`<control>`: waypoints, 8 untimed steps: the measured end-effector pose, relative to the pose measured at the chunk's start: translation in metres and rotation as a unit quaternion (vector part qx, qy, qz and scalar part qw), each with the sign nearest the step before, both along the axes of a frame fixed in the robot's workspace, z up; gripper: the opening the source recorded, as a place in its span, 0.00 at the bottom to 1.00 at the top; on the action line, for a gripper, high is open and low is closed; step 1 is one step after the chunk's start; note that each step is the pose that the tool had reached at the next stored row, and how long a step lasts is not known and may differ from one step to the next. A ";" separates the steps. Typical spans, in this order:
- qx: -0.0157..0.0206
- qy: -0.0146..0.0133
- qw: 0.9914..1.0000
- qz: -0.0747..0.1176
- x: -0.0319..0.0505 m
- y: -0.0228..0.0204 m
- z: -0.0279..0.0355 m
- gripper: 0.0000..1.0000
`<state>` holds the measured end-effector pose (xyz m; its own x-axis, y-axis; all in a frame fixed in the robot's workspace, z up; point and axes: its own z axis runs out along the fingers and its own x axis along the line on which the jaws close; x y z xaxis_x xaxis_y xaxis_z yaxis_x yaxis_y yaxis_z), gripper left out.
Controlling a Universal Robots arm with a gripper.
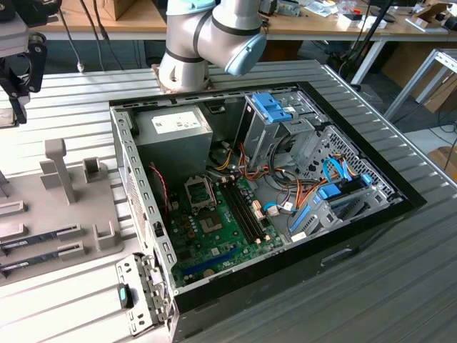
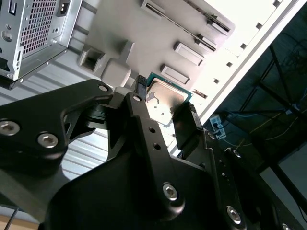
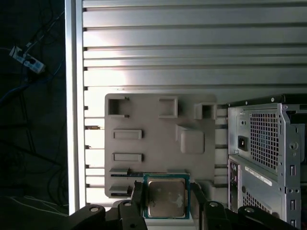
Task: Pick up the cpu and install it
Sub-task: 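Pick up the cpu and move it towards the insertion slot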
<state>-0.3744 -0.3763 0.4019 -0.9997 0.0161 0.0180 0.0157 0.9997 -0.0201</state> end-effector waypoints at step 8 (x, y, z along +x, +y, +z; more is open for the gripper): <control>0.000 0.000 1.000 0.000 0.0121 0.0000 -0.0003 0.47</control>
<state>-0.3623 -0.3763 0.4016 -0.9997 0.0160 0.0181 0.0157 0.9997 -0.0201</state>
